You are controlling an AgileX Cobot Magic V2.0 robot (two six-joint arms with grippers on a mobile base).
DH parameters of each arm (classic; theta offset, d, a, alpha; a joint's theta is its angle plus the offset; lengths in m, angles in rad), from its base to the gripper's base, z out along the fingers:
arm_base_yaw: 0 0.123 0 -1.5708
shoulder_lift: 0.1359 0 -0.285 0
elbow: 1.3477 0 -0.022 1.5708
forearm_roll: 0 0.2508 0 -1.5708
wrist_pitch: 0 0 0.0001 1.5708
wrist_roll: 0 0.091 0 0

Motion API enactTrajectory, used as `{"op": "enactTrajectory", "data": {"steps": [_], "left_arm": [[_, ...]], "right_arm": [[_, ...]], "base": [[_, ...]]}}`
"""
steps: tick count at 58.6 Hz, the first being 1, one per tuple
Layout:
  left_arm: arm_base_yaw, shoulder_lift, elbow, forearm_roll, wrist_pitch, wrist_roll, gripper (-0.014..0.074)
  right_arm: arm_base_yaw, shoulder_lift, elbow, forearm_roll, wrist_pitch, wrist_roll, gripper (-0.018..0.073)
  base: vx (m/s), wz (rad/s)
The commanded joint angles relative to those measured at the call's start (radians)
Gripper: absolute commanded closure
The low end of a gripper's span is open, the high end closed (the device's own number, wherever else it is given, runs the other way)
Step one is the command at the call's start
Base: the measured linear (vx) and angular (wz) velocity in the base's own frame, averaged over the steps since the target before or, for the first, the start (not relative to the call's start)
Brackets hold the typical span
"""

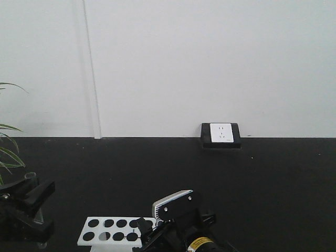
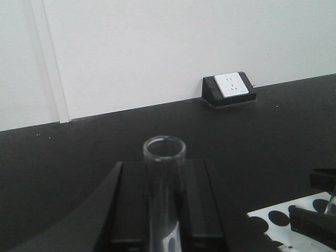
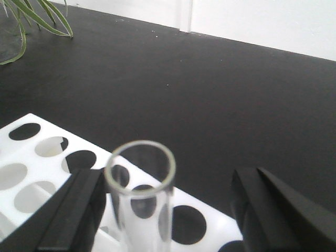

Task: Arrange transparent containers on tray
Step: 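Move the right gripper to the other clear tube and grasp it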

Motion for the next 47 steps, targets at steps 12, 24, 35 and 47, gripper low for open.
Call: {"op": "enactTrajectory", "data": {"steps": [12,24,35,47], "left_arm": [[-0.003,-0.022,-0.03,-0.014,-0.089,-0.004,0.0462],[-0.003,-0.022,-0.03,-0.014,-0.089,-0.004,0.0462],[-0.003,-0.02,-0.03,-0.014,-0.089,-0.004,0.0462],[-0.003,-0.02,-0.03,-0.014,-0.086,-0.004,0.0462]], "right_arm": [[-0.003,-0.047,-0.029,-0.008,-0.089,-0.004,0.0186],[-0.003,-0.047,-0.029,-0.008,-0.083,-0.004,0.0313],[-0.003,-0.059,-0.029,-0.008,-0.051,-0.004,0.0359],[-0.004,-0.135,-0.032,-0.006,-0.05,-0.007,0.0358]], "base": [[0.0,0.0],[0.0,0.0],[0.0,0.0],[0.0,0.0]]}}
